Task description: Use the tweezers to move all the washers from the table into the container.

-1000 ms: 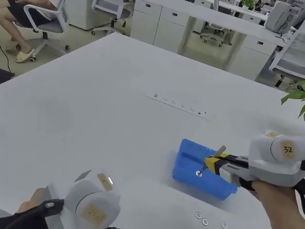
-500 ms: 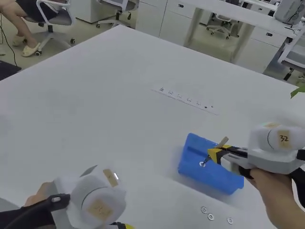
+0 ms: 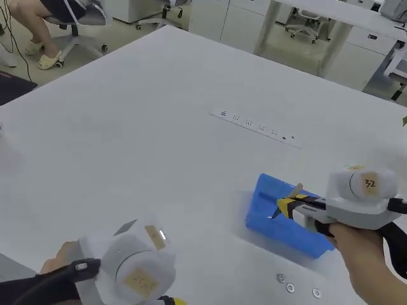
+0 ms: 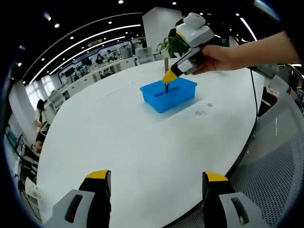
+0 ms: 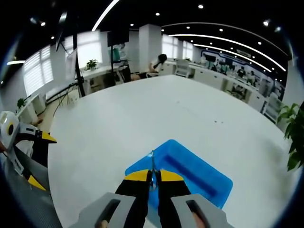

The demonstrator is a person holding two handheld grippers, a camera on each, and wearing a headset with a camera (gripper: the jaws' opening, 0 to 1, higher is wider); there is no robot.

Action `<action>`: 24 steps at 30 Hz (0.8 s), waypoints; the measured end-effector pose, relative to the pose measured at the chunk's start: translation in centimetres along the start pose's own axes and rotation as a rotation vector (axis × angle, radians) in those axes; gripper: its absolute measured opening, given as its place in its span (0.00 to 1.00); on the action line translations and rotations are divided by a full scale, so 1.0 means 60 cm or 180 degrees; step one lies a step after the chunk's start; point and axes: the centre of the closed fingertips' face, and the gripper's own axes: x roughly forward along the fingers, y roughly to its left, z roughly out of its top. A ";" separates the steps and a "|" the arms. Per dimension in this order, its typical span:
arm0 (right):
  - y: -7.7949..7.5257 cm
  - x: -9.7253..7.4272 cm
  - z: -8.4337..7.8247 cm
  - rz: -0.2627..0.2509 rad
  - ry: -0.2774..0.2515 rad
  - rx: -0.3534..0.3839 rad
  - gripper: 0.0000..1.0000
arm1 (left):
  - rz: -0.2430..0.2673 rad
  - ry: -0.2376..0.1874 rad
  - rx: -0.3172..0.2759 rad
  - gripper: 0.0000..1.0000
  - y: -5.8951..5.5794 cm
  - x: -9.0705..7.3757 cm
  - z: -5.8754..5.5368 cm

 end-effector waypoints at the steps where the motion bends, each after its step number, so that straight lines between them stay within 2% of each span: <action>1: -0.001 0.001 -0.002 -0.0005 0.0008 -0.0003 0.02 | -0.0001 0.0004 0.0001 0.80 0.000 0.000 0.000; 11: -0.008 0.020 -0.016 -0.0031 0.0098 -0.0028 0.02 | 0.0000 0.0027 -0.0014 0.80 0.000 0.001 -0.003; 24: -0.011 0.031 -0.023 -0.0036 0.0094 0.0023 0.02 | 0.0007 0.0059 -0.0018 0.79 0.001 0.001 -0.006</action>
